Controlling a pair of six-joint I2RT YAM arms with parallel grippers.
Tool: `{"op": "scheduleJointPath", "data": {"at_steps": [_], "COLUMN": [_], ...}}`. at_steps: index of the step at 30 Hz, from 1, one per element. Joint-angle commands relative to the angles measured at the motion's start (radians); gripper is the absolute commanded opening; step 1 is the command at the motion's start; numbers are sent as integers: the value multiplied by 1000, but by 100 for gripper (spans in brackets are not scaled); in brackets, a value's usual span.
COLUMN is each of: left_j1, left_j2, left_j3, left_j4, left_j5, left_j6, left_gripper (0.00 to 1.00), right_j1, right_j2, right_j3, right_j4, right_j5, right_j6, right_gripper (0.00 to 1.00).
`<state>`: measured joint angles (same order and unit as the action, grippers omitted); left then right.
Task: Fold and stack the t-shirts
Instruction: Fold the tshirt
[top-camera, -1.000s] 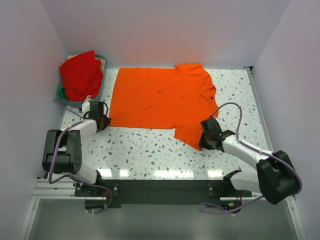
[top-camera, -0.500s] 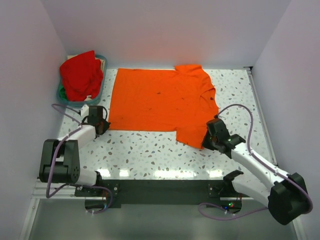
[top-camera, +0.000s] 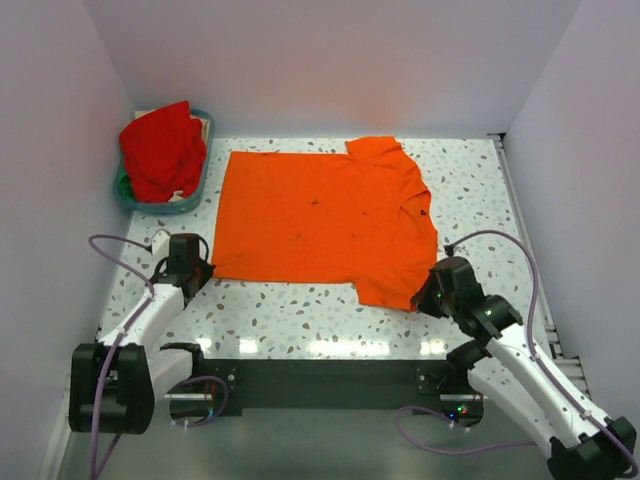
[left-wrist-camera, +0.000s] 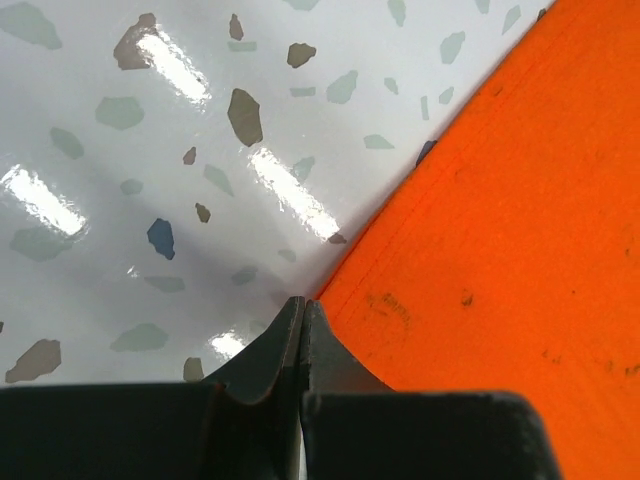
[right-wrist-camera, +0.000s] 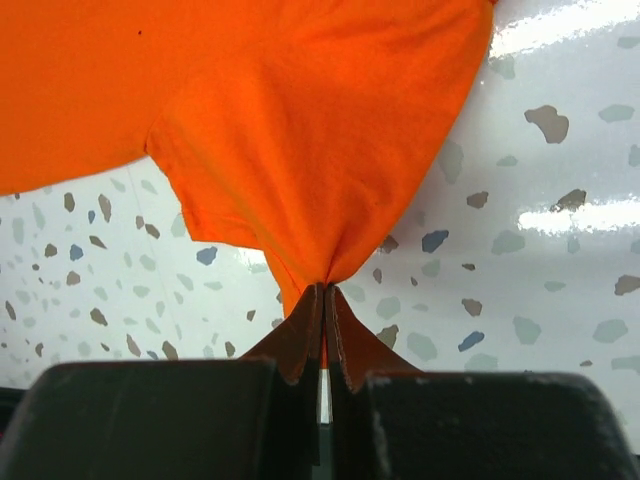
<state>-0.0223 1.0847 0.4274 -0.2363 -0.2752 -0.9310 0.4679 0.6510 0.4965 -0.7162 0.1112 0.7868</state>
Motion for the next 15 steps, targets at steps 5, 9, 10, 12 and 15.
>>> {"op": "scheduleJointPath", "data": {"at_steps": [5,9,10,12,15], "left_j1": [-4,-4,-4,-4,-4], "left_j2": [-33,101,124,188,263], "left_j3": [46,177,197,256,332], "left_j4": [3,5,5,11,17], "left_j5": [-2,11,13,13,14], "left_j6": [21,47,53,58,69], "left_gripper": [0,0,0,0,0], "right_j1": [5,6,5,5,2], "right_j2": [71,246,316,376,508], "right_j3": [94,220,246,330,428], "right_j4": [-23,20,33,43,72], "right_j5": [25,73,90,129,156], "right_j6": [-30,-112,-126,-159,-199], "right_gripper": [0,0,0,0,0]}}
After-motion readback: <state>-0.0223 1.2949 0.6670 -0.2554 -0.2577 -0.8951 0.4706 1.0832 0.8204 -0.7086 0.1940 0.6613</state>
